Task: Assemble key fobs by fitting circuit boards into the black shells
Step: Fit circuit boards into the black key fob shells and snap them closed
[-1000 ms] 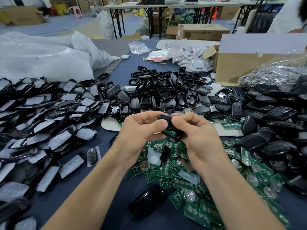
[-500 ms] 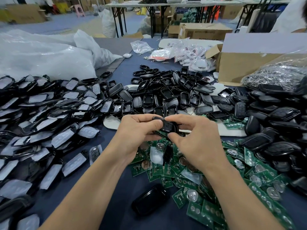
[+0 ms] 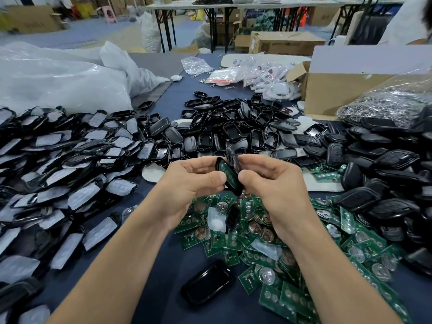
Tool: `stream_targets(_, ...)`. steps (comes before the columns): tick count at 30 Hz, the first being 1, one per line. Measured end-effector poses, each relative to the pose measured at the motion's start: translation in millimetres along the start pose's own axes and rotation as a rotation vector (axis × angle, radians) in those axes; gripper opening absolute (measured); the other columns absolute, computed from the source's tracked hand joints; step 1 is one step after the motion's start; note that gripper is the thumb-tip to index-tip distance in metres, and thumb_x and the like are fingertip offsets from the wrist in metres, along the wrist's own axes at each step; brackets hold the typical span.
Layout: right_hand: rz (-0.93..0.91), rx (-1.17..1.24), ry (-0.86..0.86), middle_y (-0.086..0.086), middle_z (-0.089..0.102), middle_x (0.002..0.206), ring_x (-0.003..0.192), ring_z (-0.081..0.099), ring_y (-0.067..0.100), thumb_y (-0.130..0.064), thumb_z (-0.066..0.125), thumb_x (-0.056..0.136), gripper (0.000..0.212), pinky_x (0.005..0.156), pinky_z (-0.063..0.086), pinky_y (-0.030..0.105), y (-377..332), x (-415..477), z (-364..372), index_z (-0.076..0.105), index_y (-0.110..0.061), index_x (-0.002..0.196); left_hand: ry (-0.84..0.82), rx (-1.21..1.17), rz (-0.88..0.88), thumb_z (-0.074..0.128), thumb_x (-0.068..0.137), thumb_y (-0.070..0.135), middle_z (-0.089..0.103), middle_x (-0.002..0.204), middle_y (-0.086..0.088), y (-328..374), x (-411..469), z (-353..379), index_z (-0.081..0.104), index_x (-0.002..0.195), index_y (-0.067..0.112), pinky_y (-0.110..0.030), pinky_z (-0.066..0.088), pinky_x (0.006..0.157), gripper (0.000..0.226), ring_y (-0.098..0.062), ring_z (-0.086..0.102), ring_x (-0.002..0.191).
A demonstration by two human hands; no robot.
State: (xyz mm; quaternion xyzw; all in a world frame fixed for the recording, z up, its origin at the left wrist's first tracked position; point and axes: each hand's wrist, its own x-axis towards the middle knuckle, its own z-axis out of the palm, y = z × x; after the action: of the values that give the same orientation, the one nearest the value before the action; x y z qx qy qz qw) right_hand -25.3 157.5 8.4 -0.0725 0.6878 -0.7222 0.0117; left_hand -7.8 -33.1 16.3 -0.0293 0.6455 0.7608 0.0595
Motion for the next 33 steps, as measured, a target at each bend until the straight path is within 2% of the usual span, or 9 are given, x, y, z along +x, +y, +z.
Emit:
stream_targets(3,0.091,0.148,-0.023,0.007,0.08,0.102,0.101,0.076,0.027,0.002,0.075,0.088,0.028,0.092,0.061,0.046,0.8,2.5,-4.1,0.08,-0.017,0.108,0.038,-0.017,-0.007,0.084,0.065,0.021,0.079,0.11,-0.013,0.8,0.7,-0.4,0.073,0.121,0.006,-0.025,0.06,0.077,0.059,-0.018,0.076,0.09)
stream_targets(7,0.03,0.014,-0.106,-0.001,0.081,0.096,0.093,0.077,0.018,0.003,0.075,0.086,0.033,0.085,0.062,0.038,1.1,-0.6,-3.7,0.08,-0.026,0.1,0.062,-0.014,0.009,0.085,0.062,0.024,0.08,0.101,-0.008,2.1,-1.2,0.3,0.08,0.11,0.011,-0.023,0.06,0.074,0.049,-0.015,0.076,0.082)
stream_targets(11,-0.023,-0.168,-0.097,-0.011,0.08,0.095,0.093,0.076,0.007,-0.003,0.079,0.083,0.035,0.087,0.061,0.035,2.8,-2.7,-1.2,0.081,-0.028,0.107,0.065,0.001,0.05,0.085,0.062,0.023,0.081,0.097,-0.006,2.2,-3.8,3.1,0.085,0.093,0.023,-0.022,0.06,0.073,0.031,-0.014,0.077,0.082)
stream_targets(14,-0.07,-0.235,-0.086,-0.016,0.08,0.094,0.093,0.075,0.001,-0.005,0.082,0.081,0.034,0.087,0.061,0.026,0.3,-5.7,-0.3,0.081,-0.028,0.107,0.093,0.036,0.106,0.087,0.062,0.021,0.081,0.098,-0.009,1.1,-5.0,5.4,0.084,0.094,0.021,-0.024,0.06,0.073,0.032,-0.016,0.077,0.083)
stream_targets(17,-0.117,-0.304,-0.061,-0.021,0.078,0.093,0.092,0.073,-0.004,-0.009,0.085,0.078,0.034,0.085,0.057,0.015,-0.6,-7.5,1.1,0.081,-0.03,0.104,0.139,0.114,0.148,0.089,0.06,0.024,0.081,0.099,-0.009,-0.6,-4.6,5.8,0.082,0.104,0.013,-0.027,0.061,0.078,0.046,-0.021,0.078,0.09)
stream_targets(20,-0.13,-0.331,-0.047,-0.02,0.078,0.092,0.09,0.074,-0.003,-0.011,0.087,0.074,0.033,0.086,0.059,0.018,-1.1,-8.1,2.5,0.08,-0.032,0.098,0.144,0.144,0.176,0.091,0.058,0.021,0.081,0.099,-0.009,-0.1,-5.0,5.6,0.08,0.107,0.009,-0.027,0.06,0.078,0.051,-0.023,0.078,0.094)
stream_targets(25,-0.163,-0.284,-0.029,-0.018,0.079,0.089,0.089,0.075,0.001,-0.006,0.089,0.071,0.036,0.087,0.061,0.028,-3.8,-10.3,6.0,0.08,-0.032,0.094,0.041,0.13,0.256,0.089,0.061,0.011,0.081,0.092,-0.011,4.9,-8.5,9.0,0.084,0.093,0.019,-0.023,0.061,0.071,0.033,-0.02,0.079,0.084)
stream_targets(30,-0.197,-0.304,-0.032,-0.019,0.078,0.09,0.09,0.074,-0.001,-0.005,0.089,0.072,0.036,0.085,0.06,0.02,-5.3,-12.5,7.1,0.08,-0.032,0.093,0.052,0.146,0.266,0.09,0.062,0.011,0.081,0.093,-0.012,5.1,-9.6,7.7,0.083,0.096,0.014,-0.025,0.061,0.072,0.034,-0.023,0.079,0.084)
stream_targets(33,-0.227,-0.37,0.001,-0.019,0.077,0.089,0.089,0.073,-0.004,-0.008,0.088,0.072,0.034,0.083,0.058,0.016,-6.3,-14.3,8.4,0.079,-0.031,0.094,0.063,0.175,0.262,0.089,0.07,0.002,0.081,0.094,-0.01,4.6,-10.4,9.1,0.083,0.096,0.017,-0.026,0.062,0.075,0.03,-0.024,0.079,0.088)
